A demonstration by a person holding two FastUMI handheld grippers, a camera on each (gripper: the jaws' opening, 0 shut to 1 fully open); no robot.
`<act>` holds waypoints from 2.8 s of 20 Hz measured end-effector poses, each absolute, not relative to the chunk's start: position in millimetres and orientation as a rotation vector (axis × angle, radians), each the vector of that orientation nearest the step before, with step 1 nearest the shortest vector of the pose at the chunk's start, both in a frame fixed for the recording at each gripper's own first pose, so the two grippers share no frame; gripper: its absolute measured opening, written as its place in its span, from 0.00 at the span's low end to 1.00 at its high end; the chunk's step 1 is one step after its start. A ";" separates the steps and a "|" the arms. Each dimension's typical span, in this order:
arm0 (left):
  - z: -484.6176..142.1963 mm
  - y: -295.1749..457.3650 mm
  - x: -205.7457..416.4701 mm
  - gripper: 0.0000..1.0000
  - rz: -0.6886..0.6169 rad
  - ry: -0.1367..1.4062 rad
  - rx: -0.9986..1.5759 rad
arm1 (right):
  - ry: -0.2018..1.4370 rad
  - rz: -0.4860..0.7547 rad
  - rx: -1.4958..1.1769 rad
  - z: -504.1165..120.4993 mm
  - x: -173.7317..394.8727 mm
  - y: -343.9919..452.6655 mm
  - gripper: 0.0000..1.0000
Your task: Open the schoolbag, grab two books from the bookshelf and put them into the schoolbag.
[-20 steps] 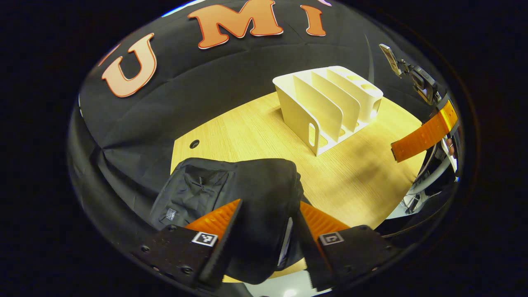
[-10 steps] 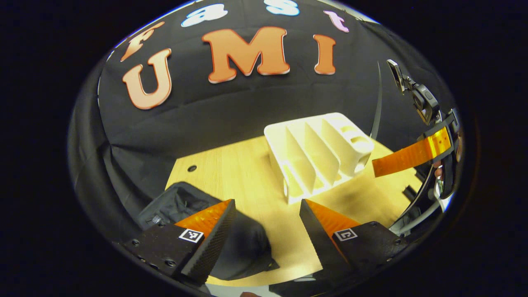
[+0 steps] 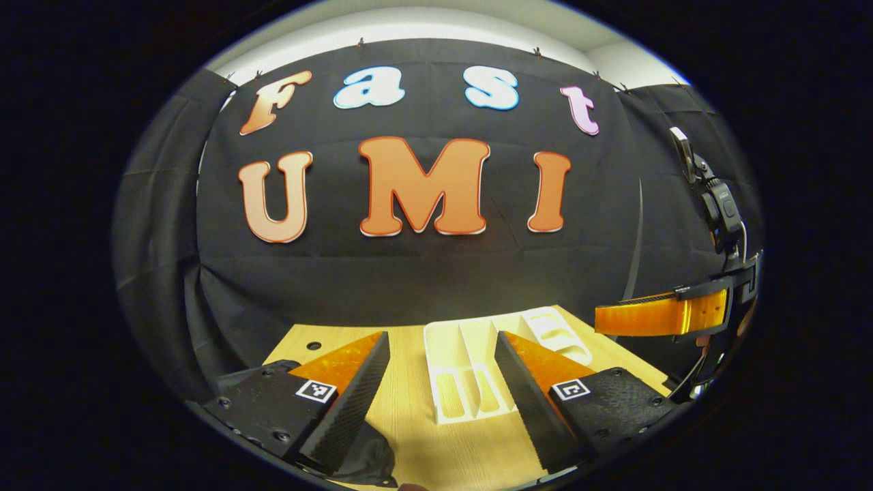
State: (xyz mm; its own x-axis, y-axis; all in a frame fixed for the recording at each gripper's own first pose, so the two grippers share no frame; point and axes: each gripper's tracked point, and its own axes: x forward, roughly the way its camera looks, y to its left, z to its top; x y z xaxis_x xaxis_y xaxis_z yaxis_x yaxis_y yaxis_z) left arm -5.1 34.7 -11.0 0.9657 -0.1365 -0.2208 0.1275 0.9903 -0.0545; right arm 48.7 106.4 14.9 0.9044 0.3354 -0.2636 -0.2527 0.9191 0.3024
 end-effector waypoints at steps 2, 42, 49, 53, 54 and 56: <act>5.5 28.4 -4.9 0.99 -0.114 0.173 -0.029 | 0.242 0.270 0.211 28.7 52.2 98.8 0.97; -1.0 24.3 -26.7 1.00 -0.028 0.031 0.007 | 0.005 0.092 0.097 17.9 50.4 100.4 0.97; -2.7 39.3 -30.0 1.00 -0.006 0.026 0.016 | 0.010 0.105 0.083 18.0 53.2 109.6 0.97; -5.8 42.6 -30.1 1.00 -0.005 0.033 0.010 | 0.020 0.109 0.081 14.9 54.3 111.7 0.97; -5.8 42.7 -30.3 0.96 -0.005 0.035 0.010 | 0.021 0.108 0.081 14.3 54.7 111.9 0.97; -3.7 42.9 -28.6 0.96 -0.005 0.030 0.007 | 0.020 0.106 0.077 15.8 55.4 110.5 0.97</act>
